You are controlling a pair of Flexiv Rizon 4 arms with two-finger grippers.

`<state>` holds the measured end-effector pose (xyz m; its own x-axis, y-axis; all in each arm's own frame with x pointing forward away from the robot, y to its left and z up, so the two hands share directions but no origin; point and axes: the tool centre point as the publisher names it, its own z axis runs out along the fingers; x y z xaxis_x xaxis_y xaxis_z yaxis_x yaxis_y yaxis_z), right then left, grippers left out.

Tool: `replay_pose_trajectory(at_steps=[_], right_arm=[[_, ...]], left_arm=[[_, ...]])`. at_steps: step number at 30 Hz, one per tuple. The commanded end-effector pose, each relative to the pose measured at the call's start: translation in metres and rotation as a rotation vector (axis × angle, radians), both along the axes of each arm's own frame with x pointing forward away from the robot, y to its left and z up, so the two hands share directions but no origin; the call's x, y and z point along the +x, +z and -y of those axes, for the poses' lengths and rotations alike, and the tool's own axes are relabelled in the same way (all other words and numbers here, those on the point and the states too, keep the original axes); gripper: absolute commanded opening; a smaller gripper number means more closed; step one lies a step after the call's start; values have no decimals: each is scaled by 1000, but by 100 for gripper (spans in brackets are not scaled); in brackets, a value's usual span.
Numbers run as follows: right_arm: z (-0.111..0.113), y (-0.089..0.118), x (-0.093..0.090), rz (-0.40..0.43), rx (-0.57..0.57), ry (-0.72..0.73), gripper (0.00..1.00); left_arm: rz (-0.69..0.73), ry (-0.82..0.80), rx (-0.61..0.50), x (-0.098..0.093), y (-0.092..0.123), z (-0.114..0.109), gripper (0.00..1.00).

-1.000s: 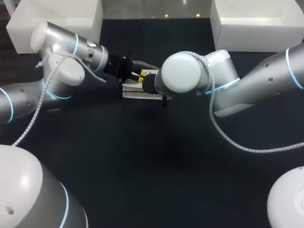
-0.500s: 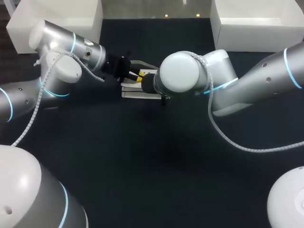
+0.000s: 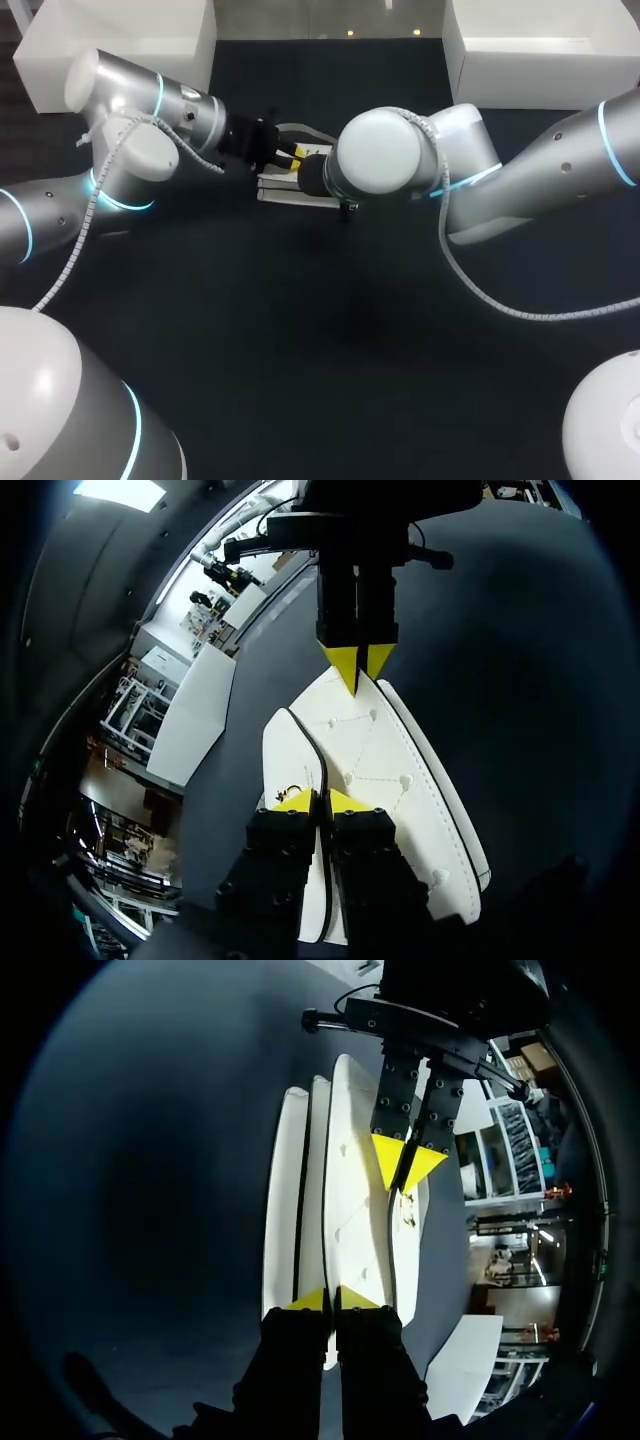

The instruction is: Pick up the bag, open it, inspect its contents, close it, and place it on the opposite side

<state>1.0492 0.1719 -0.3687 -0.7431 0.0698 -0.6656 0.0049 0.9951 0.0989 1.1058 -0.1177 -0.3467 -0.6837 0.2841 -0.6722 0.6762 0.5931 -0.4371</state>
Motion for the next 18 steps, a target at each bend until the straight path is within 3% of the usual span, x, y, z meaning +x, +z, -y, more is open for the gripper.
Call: replay_pose_trajectory(at_steps=[1, 2, 3, 7, 8, 10, 11, 18], right_arm=[[3, -2, -4, 5, 1, 1, 0], [3, -1, -4, 7, 3, 2, 0], [3, 0, -4, 8, 3, 3, 0], [4, 3, -6, 8, 21, 8, 1], [5, 4, -6, 6, 22, 8, 16], [6, 7, -7, 2, 51, 18, 67], [7, 9, -8, 1, 48, 17, 100], [11, 34, -9, -34, 73, 47, 100]], left_arm=[[8, -2, -23, -8, 5, -12, 60], [8, -2, -27, -10, 7, -13, 80], [12, 0, -28, -12, 9, -14, 89], [19, 5, -47, -19, 17, -17, 100], [20, 9, -53, -20, 19, -18, 100], [19, 12, -63, -23, 24, -20, 100], [17, 18, -70, -24, 26, -21, 100], [-12, 54, -119, -29, 49, -31, 100]])
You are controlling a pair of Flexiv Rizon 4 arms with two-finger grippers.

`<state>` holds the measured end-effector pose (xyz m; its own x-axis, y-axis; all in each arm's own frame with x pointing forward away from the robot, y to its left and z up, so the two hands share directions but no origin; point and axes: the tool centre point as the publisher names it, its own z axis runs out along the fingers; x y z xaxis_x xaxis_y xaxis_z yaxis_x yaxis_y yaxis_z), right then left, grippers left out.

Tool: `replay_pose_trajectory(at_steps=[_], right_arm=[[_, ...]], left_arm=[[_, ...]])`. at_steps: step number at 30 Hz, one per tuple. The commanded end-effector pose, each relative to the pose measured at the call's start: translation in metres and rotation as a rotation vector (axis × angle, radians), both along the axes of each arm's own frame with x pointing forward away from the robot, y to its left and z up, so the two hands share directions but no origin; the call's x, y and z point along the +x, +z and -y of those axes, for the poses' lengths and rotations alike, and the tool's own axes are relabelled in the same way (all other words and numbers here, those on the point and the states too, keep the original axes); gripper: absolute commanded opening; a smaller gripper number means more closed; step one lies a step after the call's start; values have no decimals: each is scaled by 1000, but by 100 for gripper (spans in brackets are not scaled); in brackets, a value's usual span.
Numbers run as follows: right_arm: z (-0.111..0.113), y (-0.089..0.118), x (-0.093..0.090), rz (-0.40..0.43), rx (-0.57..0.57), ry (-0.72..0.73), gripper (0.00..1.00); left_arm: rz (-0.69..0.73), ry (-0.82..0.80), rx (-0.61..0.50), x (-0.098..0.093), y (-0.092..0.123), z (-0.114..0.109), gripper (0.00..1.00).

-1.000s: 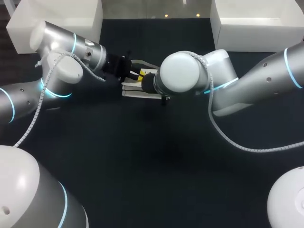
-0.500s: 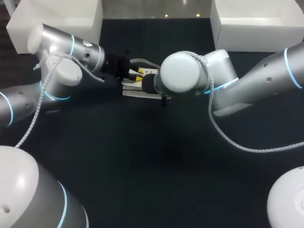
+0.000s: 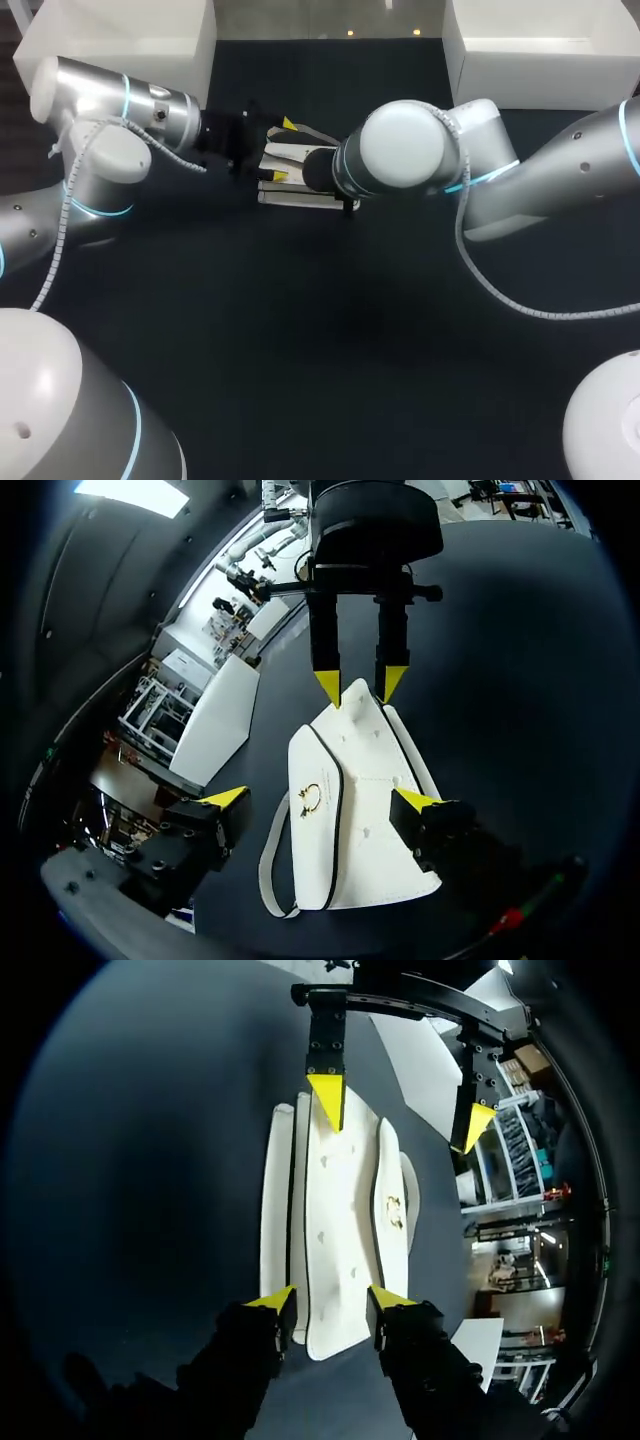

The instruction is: Pick up the bag, open it, inspect its contents, close it, and place it on the opposite side

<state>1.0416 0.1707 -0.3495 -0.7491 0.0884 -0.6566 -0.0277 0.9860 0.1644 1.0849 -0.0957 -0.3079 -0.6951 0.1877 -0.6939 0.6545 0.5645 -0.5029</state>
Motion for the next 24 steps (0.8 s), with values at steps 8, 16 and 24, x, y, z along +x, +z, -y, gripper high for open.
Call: replay_pose_trajectory(at_steps=[8, 16, 24], right_arm=[[15, 42, 2, -162, -1, -4, 100], [22, 66, 5, -232, 38, -18, 100], [24, 78, 7, -316, 86, 6, 100]], left_arm=[[-100, 106, 49, -12, 31, -22, 100], [-253, 180, 107, -19, 38, -43, 100], [-414, 154, 145, -30, 41, -52, 100]])
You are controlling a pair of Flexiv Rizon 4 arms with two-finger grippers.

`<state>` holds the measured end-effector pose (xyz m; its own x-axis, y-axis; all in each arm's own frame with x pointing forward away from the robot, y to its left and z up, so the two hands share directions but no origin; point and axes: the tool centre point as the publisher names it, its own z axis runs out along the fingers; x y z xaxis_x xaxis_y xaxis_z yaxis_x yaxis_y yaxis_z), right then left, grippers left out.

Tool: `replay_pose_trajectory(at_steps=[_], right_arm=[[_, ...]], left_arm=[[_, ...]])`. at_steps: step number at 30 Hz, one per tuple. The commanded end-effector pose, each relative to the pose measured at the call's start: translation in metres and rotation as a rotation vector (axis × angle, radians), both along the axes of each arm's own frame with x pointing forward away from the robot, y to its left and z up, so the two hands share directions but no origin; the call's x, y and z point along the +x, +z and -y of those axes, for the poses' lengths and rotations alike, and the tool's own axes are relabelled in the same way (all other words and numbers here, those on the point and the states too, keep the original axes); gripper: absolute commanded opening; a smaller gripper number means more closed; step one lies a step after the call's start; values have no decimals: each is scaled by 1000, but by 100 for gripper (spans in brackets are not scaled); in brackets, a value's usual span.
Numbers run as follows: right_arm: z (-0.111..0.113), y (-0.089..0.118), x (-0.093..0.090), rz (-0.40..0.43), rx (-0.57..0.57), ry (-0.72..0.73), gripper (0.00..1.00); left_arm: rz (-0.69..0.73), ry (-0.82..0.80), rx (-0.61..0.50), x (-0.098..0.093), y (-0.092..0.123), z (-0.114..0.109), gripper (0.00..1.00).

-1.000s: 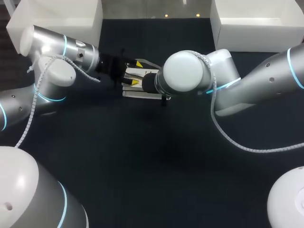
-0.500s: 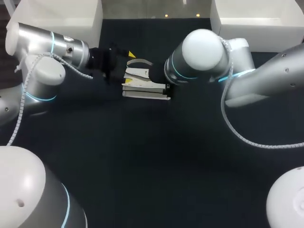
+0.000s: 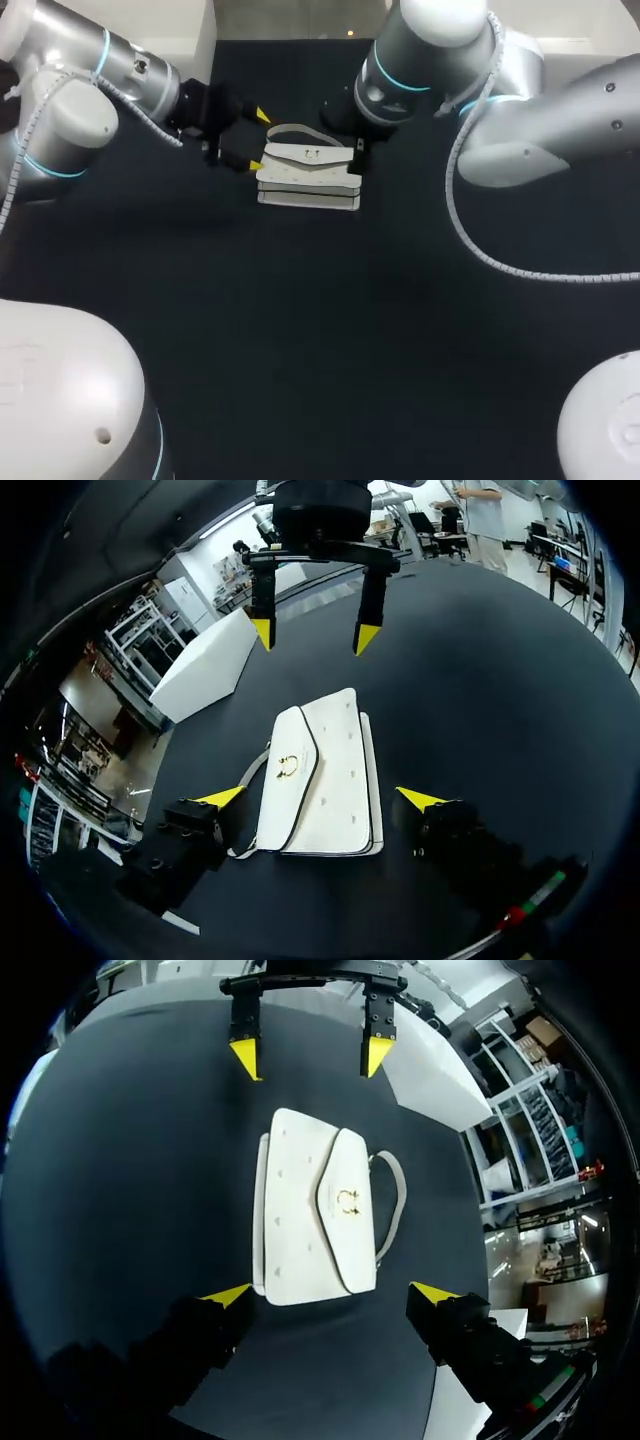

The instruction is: Pick up the bag, open it, inspect its contents, close it, and place it on the opposite side

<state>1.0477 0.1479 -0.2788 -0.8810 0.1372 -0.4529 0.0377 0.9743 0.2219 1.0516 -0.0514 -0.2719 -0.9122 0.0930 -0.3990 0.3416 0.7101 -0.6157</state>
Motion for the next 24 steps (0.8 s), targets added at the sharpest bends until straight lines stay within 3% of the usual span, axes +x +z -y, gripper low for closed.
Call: replay_pose_trajectory(at_steps=[1, 3, 21, 22, 24], right_arm=[[2, 9, 1, -101, 68, 42, 100], [6, 11, 4, -160, 98, 102, 100], [6, 11, 4, -160, 98, 102, 100], [-2, 13, 10, -192, 138, 73, 100], [-11, 18, 22, -267, 216, -69, 100]], left_arm=[[-106, -39, 45, 3, 5, -8, 100], [-114, -38, 92, 4, 5, -8, 100], [-114, -38, 92, 4, 5, -8, 100], [-114, -38, 92, 4, 5, -8, 100], [-196, 110, 27, 5, 11, 6, 100]])
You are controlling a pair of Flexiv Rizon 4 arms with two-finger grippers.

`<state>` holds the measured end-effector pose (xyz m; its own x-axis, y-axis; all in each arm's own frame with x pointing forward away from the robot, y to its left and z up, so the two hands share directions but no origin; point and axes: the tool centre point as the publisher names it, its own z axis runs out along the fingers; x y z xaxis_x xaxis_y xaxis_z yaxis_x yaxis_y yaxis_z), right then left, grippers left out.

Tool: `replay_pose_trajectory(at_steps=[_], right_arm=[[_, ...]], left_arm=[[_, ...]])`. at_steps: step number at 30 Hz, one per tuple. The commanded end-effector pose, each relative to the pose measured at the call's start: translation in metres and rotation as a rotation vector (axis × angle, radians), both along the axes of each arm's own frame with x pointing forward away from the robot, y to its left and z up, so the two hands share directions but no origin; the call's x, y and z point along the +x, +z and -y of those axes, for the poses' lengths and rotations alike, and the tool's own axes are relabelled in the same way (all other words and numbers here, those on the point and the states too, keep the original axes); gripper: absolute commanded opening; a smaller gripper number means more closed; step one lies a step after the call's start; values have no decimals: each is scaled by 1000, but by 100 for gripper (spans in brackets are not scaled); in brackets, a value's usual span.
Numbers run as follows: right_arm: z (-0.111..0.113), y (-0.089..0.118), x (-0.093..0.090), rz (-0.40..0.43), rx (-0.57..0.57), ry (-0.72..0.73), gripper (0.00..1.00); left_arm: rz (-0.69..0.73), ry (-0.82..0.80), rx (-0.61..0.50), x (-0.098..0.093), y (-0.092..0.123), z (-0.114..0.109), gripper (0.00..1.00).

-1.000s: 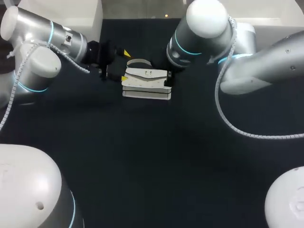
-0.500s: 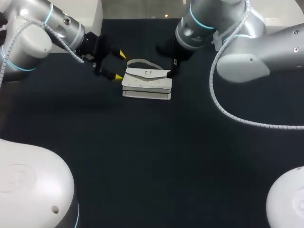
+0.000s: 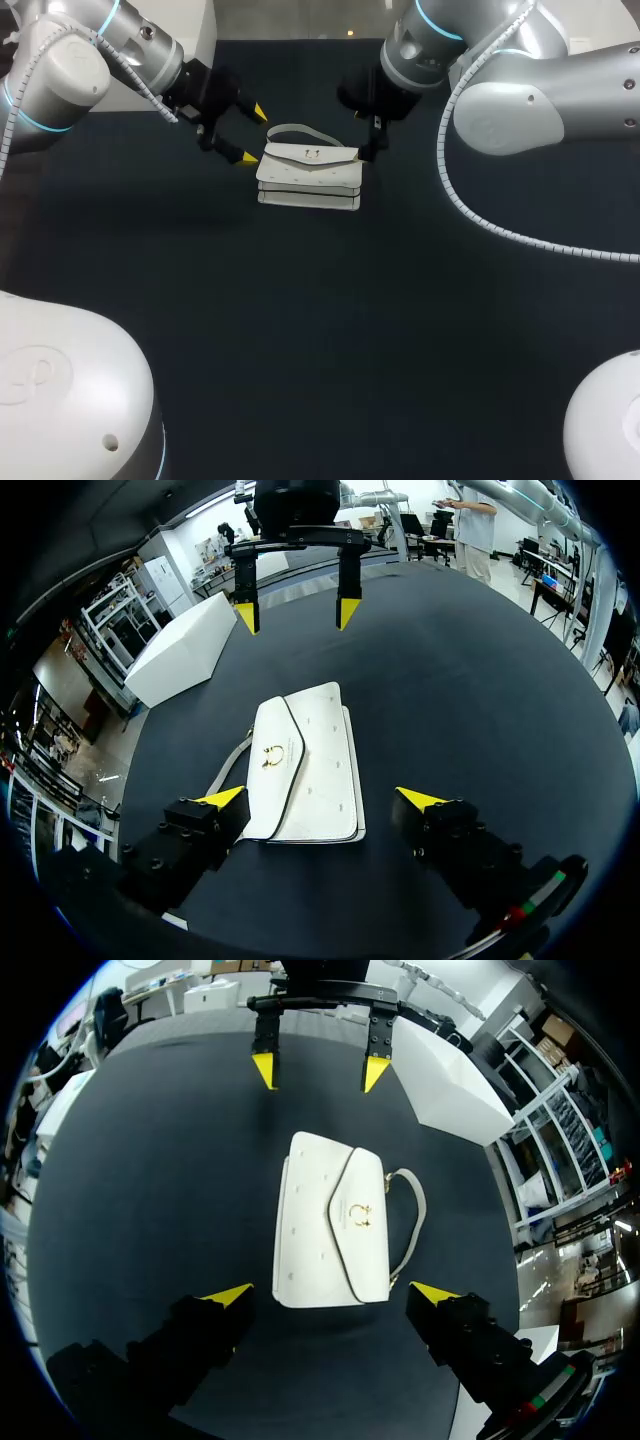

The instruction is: Pick up the bag, open it, inspect its contents, close it, and place it on the opposite side

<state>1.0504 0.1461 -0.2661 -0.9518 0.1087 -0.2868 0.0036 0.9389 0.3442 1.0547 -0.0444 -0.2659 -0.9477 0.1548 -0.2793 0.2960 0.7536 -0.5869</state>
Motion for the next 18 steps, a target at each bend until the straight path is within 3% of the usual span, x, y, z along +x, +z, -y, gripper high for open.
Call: replay_pose_trajectory(at_steps=[1, 3, 7, 12, 18], right_arm=[[-14, 8, 24, -170, 94, -208, 100], [-13, 15, 32, -265, 131, -344, 100], [-5, 27, 35, -377, 203, -541, 100], [9, 33, 34, -537, 359, -773, 100], [25, 26, 34, -619, 456, -1096, 100]], left_arm=[[-122, 228, -66, 3, 9, 18, 100], [-191, 365, -64, 2, 17, 21, 100], [-368, 626, -59, 1, 30, 17, 100], [-579, 845, -93, 2, 31, 9, 100], [-718, 996, -232, 1, 29, 0, 100]])
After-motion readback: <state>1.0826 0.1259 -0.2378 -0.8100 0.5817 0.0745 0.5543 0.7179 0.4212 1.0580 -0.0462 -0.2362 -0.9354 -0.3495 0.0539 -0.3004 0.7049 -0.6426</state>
